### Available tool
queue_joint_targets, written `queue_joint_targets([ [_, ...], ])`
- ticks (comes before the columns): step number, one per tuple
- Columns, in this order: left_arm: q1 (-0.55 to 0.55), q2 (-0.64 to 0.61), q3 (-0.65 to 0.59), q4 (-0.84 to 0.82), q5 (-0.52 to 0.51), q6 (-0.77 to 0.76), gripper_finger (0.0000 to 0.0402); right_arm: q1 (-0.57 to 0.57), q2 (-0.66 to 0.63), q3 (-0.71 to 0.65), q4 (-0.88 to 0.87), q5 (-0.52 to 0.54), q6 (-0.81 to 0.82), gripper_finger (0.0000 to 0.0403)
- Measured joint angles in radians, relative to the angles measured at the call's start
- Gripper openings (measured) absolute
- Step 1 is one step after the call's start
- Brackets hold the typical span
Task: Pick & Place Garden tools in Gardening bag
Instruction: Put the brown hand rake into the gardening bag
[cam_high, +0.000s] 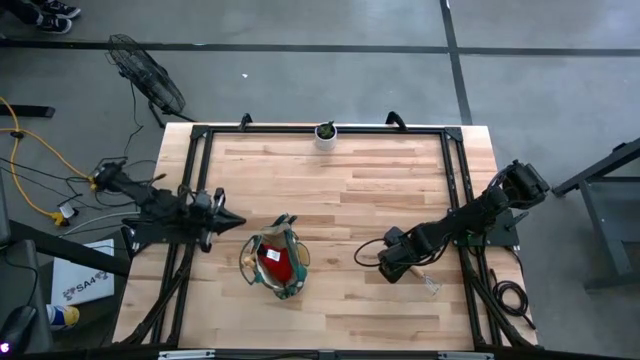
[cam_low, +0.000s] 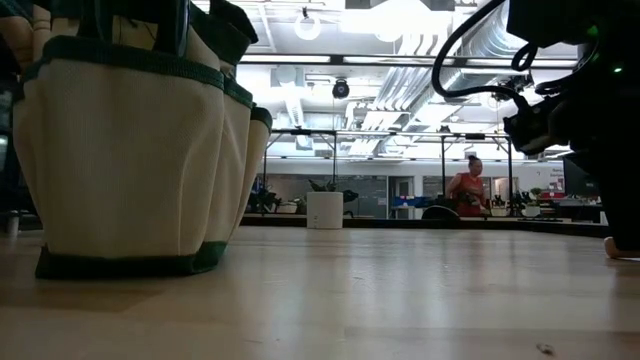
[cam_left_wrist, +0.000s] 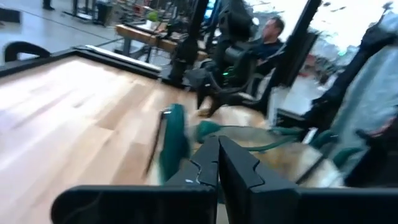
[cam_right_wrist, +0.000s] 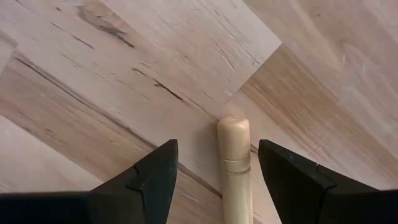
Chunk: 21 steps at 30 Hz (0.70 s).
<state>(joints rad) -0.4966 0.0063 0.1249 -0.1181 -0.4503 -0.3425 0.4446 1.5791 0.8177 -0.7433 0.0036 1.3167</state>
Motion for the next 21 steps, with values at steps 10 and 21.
queue_joint_targets([
  [10,0.180,0.001,-0.075,0.086,0.235,0.010,0.0000,0.000,0.000,0.000,0.004,-0.003,0.023,0.0215],
  [21,0.286,0.001,-0.092,0.099,0.459,0.071,0.0000,0.000,0.000,0.000,0.044,-0.006,-0.009,0.0215],
])
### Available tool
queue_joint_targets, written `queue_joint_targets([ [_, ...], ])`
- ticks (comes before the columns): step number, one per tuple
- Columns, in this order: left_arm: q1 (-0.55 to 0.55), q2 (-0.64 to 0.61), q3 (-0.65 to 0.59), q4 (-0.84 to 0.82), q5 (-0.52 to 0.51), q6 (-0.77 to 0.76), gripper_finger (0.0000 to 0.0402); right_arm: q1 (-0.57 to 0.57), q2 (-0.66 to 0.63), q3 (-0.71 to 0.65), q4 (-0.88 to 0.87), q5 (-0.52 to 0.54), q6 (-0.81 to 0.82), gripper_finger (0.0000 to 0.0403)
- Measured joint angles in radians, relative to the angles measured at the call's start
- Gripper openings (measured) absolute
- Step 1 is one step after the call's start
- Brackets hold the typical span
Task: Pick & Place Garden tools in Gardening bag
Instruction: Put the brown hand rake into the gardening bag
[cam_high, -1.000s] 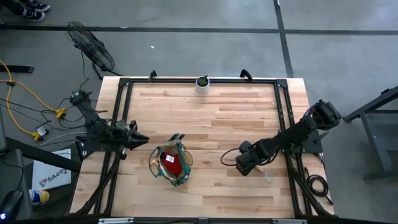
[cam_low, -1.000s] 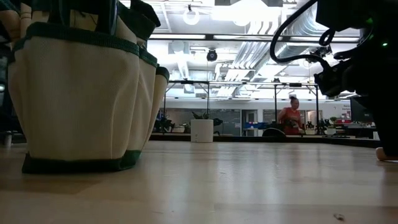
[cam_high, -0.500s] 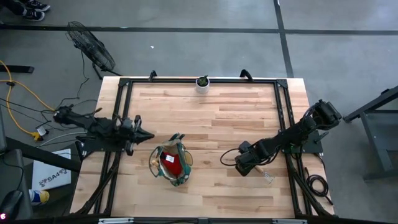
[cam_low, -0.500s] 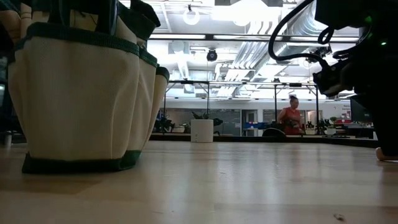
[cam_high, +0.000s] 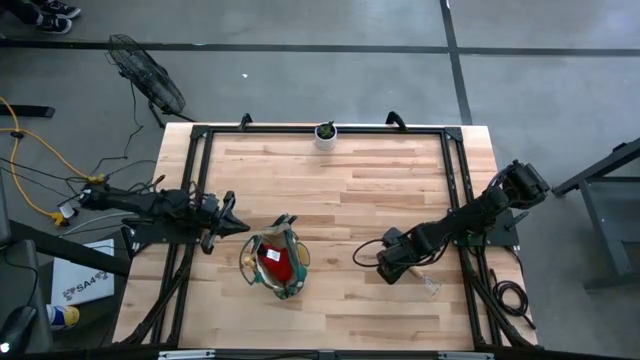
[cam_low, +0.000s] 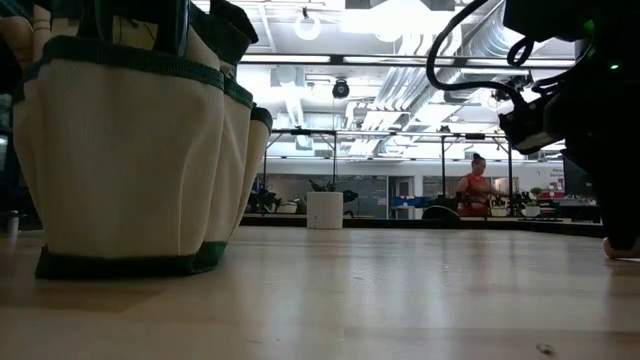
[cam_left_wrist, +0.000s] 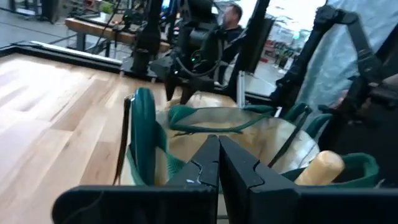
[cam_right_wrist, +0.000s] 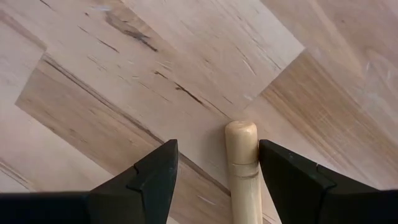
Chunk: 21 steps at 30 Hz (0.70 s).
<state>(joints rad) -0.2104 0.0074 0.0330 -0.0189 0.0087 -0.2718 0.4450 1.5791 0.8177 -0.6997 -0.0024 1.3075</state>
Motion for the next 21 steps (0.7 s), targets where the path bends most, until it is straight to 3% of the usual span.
queue_joint_targets([
  [6,0.044,-0.001,-0.002,0.034,0.096,0.026,0.0000,0.000,0.000,0.000,0.008,0.003,-0.007,0.0215],
  [21,0.047,-0.001,-0.003,0.021,0.053,0.031,0.0000,0.000,0.000,0.000,-0.012,0.005,-0.064,0.0215],
])
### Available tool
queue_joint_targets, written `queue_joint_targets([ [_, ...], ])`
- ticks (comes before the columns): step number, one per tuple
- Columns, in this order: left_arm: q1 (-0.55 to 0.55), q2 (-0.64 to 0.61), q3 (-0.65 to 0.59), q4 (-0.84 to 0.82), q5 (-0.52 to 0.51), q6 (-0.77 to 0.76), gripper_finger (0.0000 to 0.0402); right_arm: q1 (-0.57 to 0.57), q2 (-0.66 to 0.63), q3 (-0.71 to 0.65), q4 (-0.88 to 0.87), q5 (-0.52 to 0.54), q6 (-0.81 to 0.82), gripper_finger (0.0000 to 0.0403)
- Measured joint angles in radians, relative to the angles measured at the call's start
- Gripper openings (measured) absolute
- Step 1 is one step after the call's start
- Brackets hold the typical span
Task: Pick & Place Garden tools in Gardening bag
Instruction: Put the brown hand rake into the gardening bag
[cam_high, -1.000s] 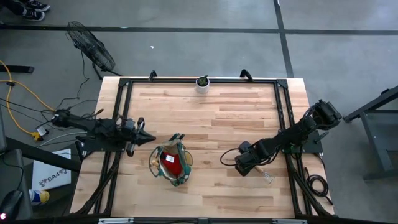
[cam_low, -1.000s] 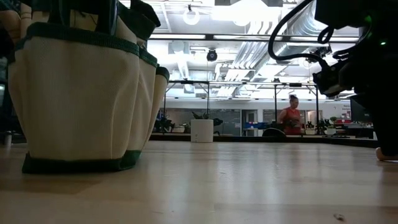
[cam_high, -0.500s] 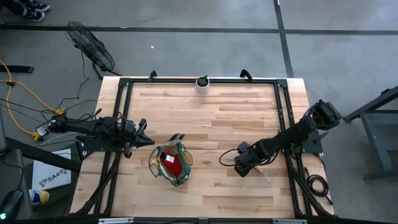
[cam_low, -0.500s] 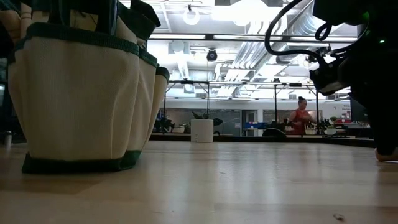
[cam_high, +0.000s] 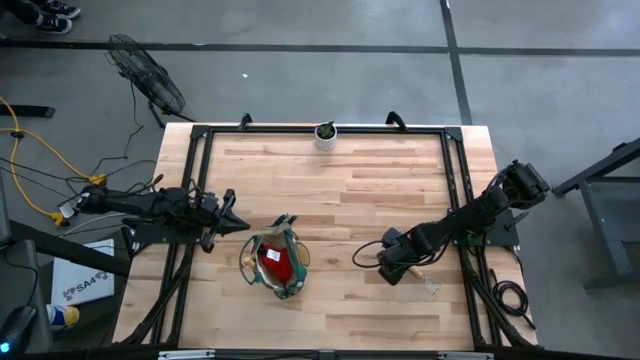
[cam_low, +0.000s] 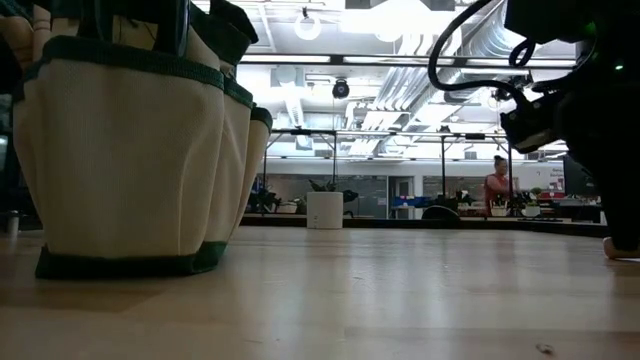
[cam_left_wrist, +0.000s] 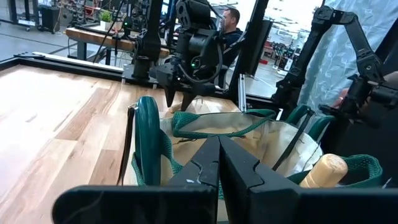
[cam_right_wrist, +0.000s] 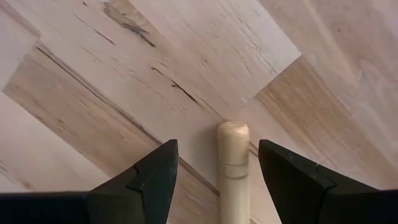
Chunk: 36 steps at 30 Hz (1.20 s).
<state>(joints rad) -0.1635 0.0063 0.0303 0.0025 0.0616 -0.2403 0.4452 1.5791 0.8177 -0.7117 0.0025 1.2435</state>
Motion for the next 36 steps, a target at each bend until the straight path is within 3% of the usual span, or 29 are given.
queue_joint_targets([
  [11,0.000,0.000,0.000,-0.002,-0.001,0.000,0.0000,0.000,0.000,0.000,-0.076,0.024,-0.044,0.0210],
  [25,0.000,0.000,0.000,-0.003,-0.002,0.000,0.0000,0.001,0.100,0.009,-0.031,-0.018,-0.061,0.0143],
  [36,0.000,0.000,0.000,-0.003,-0.003,-0.001,0.0000,0.000,0.100,0.005,-0.019,-0.026,-0.009,0.0093],
])
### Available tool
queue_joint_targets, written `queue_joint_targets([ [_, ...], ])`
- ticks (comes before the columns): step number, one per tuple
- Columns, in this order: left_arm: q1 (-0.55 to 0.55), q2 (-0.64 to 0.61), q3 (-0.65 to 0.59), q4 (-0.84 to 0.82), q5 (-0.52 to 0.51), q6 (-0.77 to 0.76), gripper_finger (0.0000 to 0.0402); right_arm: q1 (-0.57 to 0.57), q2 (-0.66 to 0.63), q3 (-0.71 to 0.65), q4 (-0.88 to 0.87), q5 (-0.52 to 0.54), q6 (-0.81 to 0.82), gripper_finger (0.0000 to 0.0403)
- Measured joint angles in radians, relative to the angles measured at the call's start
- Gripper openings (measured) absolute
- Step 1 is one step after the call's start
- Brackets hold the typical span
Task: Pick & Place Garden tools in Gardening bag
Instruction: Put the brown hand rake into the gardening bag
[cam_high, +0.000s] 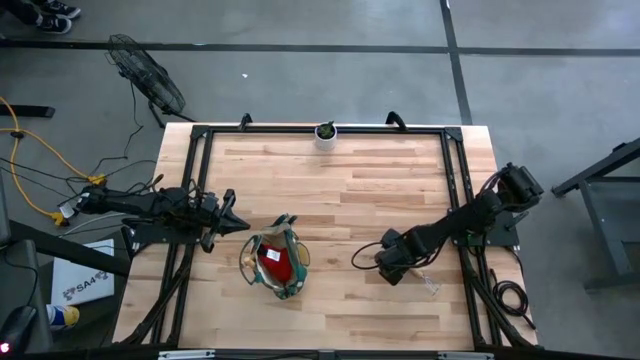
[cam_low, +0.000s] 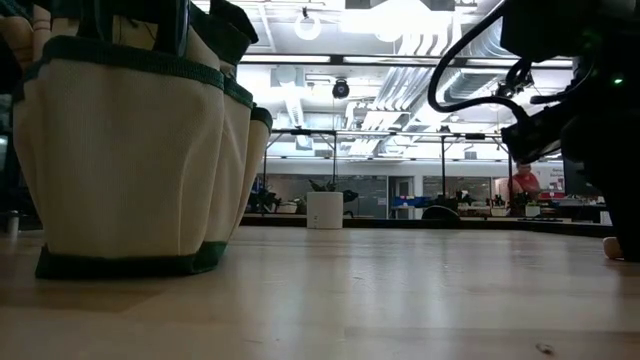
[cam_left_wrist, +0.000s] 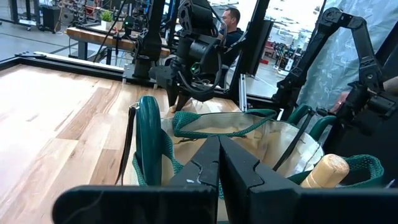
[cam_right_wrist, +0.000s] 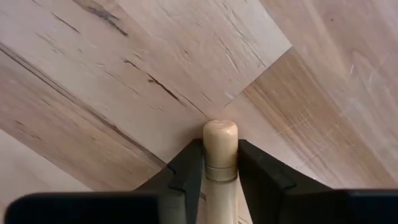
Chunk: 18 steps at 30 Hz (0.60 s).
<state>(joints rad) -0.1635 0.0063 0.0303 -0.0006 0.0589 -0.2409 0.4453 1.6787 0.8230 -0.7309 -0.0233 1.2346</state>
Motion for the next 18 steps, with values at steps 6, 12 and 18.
queue_joint_targets([
  [6,0.000,0.000,0.000,0.000,0.000,0.000,0.0000,0.000,0.000,0.000,0.003,-0.013,0.003,0.0058],
  [12,0.000,0.000,0.000,0.000,0.000,0.000,0.0000,0.001,-0.004,0.000,0.007,-0.002,0.040,0.0058],
  [18,0.000,0.000,0.000,0.000,0.000,0.000,0.0000,-0.003,-0.048,0.011,0.006,0.046,-0.031,0.0058],
])
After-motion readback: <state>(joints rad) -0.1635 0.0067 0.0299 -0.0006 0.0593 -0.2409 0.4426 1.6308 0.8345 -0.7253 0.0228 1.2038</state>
